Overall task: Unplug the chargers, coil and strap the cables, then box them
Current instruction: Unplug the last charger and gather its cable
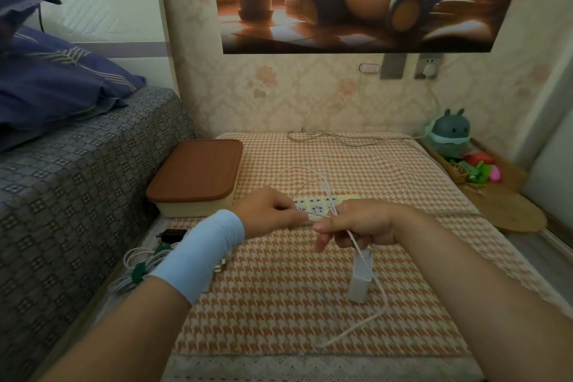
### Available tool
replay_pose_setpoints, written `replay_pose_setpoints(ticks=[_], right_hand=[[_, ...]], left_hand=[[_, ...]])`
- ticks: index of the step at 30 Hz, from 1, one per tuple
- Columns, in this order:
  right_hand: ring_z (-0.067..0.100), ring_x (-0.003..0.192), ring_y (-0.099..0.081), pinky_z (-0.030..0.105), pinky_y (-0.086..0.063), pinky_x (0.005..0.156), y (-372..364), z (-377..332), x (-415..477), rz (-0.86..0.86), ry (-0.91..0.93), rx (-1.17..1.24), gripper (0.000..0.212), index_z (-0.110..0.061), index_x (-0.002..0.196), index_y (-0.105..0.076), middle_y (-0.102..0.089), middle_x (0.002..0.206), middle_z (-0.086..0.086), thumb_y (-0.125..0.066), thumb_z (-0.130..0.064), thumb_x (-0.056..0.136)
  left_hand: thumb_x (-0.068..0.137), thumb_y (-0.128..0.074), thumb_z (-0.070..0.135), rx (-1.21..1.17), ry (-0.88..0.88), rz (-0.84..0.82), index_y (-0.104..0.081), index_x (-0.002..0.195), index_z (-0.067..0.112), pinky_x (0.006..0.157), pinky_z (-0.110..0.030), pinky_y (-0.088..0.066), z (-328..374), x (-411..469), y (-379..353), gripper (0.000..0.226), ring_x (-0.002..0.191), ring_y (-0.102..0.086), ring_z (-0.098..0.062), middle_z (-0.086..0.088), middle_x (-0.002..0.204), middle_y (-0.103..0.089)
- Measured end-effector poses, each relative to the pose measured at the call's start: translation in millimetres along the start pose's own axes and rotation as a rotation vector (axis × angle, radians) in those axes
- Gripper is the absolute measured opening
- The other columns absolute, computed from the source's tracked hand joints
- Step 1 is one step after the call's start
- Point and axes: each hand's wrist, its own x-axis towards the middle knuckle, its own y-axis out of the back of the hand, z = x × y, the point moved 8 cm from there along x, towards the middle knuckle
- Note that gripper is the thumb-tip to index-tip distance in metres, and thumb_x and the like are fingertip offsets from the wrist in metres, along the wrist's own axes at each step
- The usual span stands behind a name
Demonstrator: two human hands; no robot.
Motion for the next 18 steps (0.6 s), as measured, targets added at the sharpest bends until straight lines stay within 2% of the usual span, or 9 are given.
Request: replay_pose_setpoints(ticks=[3,5,6,7,9,11,14,16,18], right_hand=[[0.009,0.072,-0.050,0.017,-0.026,0.048,-4,-5,-1,-0.089,0.032,-0.052,0.029,-0.025,0.066,-0.074,-0.074,0.120,0.002,-0.068,-0.026,0.095],[0.018,0.094,-0.060,0.019,-0.027,0.051,-10,-8,-1,-0.174,0.053,-0.062,0.016,-0.022,0.079,-0.069,-0.075,0.117,-0.002,-0.069,-0.019,0.094],[0.019,0.097,-0.063,0.020,-0.027,0.051,-12,-7,1,-0.189,0.047,-0.077,0.008,-0.019,0.087,-0.067,-0.076,0.115,-0.001,-0.068,-0.016,0.095],[0.015,0.087,-0.062,0.021,-0.028,0.051,-12,-6,3,-0.167,0.024,-0.111,0.002,-0.016,0.094,-0.067,-0.076,0.115,0.001,-0.068,-0.015,0.094],[0.009,0.069,-0.051,0.023,-0.030,0.050,-7,-3,8,-0.057,-0.030,-0.267,0.012,-0.016,0.100,-0.075,-0.076,0.112,0.004,-0.072,-0.024,0.092],[0.008,0.066,-0.046,0.024,-0.031,0.051,-5,-4,11,-0.009,-0.035,-0.345,0.017,-0.020,0.098,-0.078,-0.076,0.107,0.001,-0.071,-0.034,0.092],[0.007,0.065,-0.043,0.022,-0.029,0.052,-6,-9,8,-0.006,0.004,-0.211,0.014,-0.021,0.097,-0.075,-0.077,0.107,-0.010,-0.068,-0.033,0.095],[0.006,0.066,-0.043,0.021,-0.029,0.052,-3,-12,6,0.022,0.006,-0.207,0.022,-0.015,0.104,-0.077,-0.076,0.092,-0.018,-0.067,-0.034,0.096],[0.006,0.063,-0.045,0.021,-0.029,0.050,-4,-12,5,0.024,-0.003,-0.169,0.034,-0.007,0.105,-0.075,-0.076,0.088,-0.014,-0.060,-0.037,0.100]], left_hand=[[0.093,-0.063,0.040,-0.091,-0.057,0.148,-0.059,0.050,0.032,0.052,-0.022,-0.036,-2,-1,26,0.044,0.049,-0.039,-0.010,0.006,0.050,-0.043],[0.096,-0.058,0.038,-0.078,-0.033,0.230,-0.056,0.053,0.029,0.052,-0.020,-0.034,-13,-5,37,0.045,0.049,-0.038,-0.008,0.007,0.052,-0.043],[0.098,-0.056,0.038,-0.039,-0.014,0.272,-0.055,0.057,0.026,0.052,-0.020,-0.033,-19,-6,41,0.042,0.049,-0.038,-0.007,0.008,0.052,-0.043],[0.099,-0.054,0.037,-0.007,0.008,0.320,-0.055,0.061,0.021,0.052,-0.020,-0.033,-24,-7,45,0.041,0.049,-0.039,-0.006,0.008,0.053,-0.045],[0.100,-0.052,0.034,-0.046,0.032,0.440,-0.059,0.069,0.012,0.057,-0.025,-0.036,-34,-10,56,0.039,0.056,-0.043,-0.007,0.006,0.060,-0.050],[0.101,-0.052,0.030,-0.145,0.044,0.559,-0.058,0.069,0.011,0.063,-0.030,-0.037,-43,-13,69,0.037,0.062,-0.045,-0.012,0.003,0.064,-0.051],[0.101,-0.051,0.028,-0.259,0.066,0.626,-0.049,0.062,0.019,0.059,-0.031,-0.034,-55,-18,74,0.040,0.056,-0.039,-0.013,0.003,0.058,-0.045],[0.101,-0.052,0.029,-0.277,0.087,0.667,-0.049,0.061,0.019,0.058,-0.031,-0.033,-59,-19,73,0.041,0.054,-0.038,-0.013,0.003,0.056,-0.045],[0.100,-0.052,0.032,-0.228,0.149,0.663,-0.054,0.063,0.022,0.062,-0.031,-0.037,-64,-17,72,0.039,0.056,-0.043,-0.013,0.006,0.057,-0.049]])
